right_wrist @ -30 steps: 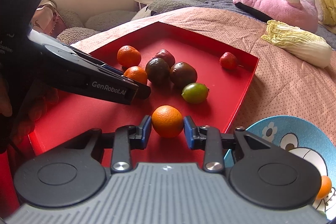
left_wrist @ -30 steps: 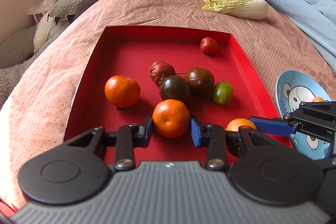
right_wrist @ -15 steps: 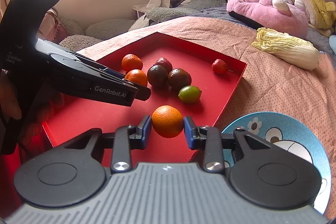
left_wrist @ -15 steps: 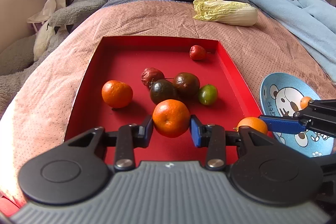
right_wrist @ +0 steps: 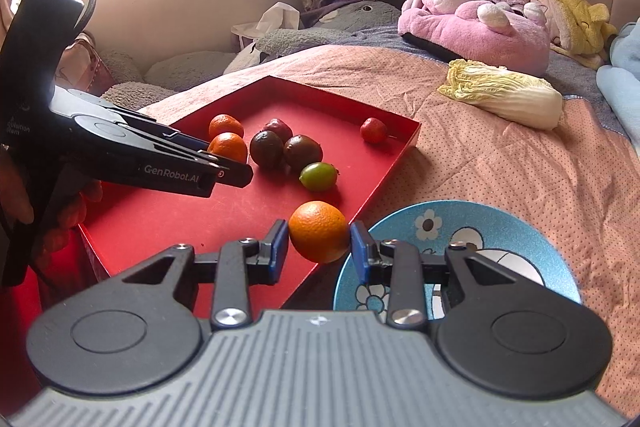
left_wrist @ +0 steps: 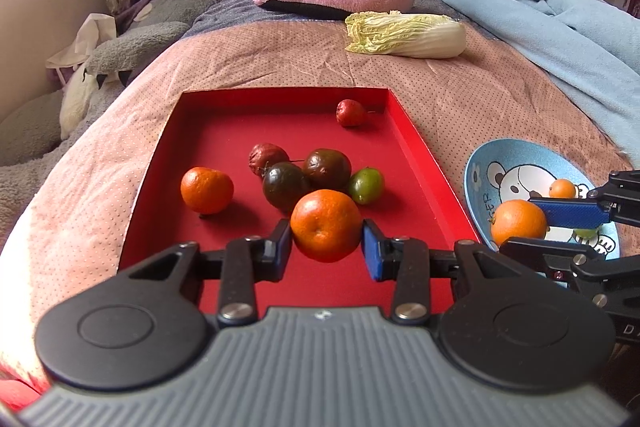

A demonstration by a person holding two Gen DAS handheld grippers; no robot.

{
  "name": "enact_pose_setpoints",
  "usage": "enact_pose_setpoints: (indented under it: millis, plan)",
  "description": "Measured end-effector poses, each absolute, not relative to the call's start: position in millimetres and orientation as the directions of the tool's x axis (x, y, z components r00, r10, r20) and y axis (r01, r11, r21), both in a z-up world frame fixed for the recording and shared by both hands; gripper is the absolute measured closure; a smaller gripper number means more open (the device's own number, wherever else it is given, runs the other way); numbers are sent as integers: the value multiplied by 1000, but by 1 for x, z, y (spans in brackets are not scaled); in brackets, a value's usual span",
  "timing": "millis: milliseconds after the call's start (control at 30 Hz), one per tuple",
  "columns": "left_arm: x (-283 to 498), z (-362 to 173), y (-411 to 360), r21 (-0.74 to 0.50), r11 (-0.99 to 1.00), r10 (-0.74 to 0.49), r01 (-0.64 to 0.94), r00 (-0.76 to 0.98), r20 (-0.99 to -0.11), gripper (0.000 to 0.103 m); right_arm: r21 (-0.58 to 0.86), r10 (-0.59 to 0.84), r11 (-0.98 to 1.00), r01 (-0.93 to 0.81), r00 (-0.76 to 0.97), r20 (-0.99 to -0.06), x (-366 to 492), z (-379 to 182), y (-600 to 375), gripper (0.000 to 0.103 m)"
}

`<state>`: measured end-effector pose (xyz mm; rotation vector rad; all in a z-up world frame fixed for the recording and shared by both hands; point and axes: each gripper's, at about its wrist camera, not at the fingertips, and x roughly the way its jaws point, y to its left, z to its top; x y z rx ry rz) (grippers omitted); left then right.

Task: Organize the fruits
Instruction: 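Carry both held mandarins over the blue plate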

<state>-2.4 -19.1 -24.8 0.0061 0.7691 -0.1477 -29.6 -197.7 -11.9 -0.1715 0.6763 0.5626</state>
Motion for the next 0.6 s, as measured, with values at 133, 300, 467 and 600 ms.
enact_pose_setpoints:
  millis: [133, 300, 467, 600]
  plan:
    - [-6, -23, -27, -59, 987, -150, 151, 715, -683, 62, 30, 422, 852, -523, 652, -630, -35, -11, -213, 64]
    - [-9, -19, -38, -62, 983, -167, 171, 722, -671, 62, 29, 402, 867, -497, 664, -630, -42, -13, -232, 64]
    - [-11, -18, -52, -70, 977, -195, 200, 717, -670, 62, 32, 378, 885, -465, 675, -634, -48, -16, -251, 64]
    - [-14, -18, -63, -78, 971, -219, 226, 710, -669, 62, 35, 357, 897, -440, 677, -644, -51, -22, -264, 64]
